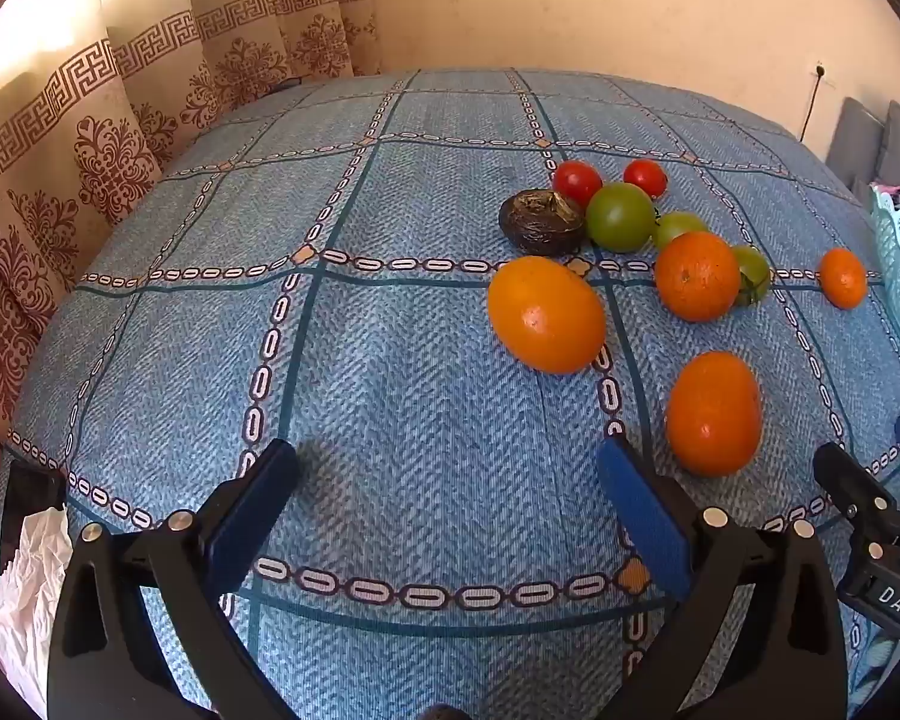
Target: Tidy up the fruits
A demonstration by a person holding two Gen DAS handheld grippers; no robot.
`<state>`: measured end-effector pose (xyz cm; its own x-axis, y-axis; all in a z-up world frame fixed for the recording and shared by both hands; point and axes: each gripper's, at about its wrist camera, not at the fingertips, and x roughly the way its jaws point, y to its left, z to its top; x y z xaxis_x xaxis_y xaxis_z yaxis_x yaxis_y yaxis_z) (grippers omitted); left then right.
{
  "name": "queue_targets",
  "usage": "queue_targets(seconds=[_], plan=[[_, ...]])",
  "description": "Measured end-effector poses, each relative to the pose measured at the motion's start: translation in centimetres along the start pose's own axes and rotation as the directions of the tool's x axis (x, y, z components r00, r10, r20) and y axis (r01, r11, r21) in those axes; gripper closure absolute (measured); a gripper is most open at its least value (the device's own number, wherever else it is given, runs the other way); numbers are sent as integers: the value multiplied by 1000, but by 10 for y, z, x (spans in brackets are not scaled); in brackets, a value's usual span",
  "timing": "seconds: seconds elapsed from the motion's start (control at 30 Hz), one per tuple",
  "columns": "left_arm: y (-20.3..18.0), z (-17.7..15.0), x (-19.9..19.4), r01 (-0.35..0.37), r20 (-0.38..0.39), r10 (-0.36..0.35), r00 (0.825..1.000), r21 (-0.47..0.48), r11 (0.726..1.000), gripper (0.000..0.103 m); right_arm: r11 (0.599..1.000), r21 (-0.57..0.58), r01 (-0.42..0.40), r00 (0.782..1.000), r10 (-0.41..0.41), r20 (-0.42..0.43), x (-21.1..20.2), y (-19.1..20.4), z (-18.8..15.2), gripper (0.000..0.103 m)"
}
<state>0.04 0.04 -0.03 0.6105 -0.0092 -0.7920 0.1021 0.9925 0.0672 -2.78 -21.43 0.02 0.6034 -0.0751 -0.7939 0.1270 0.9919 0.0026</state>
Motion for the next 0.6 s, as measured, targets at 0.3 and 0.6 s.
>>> queue_targets(seconds=[0.3,0.6], plan=[[0,0,0,-8,4,8,1000,5,1000,5,1000,1,-2,1000,2,1,1,1,0,2],[1,0,0,-8,5,8,1000,5,1000,5,1000,4,-6,1000,6,1,0,-1,0,2]])
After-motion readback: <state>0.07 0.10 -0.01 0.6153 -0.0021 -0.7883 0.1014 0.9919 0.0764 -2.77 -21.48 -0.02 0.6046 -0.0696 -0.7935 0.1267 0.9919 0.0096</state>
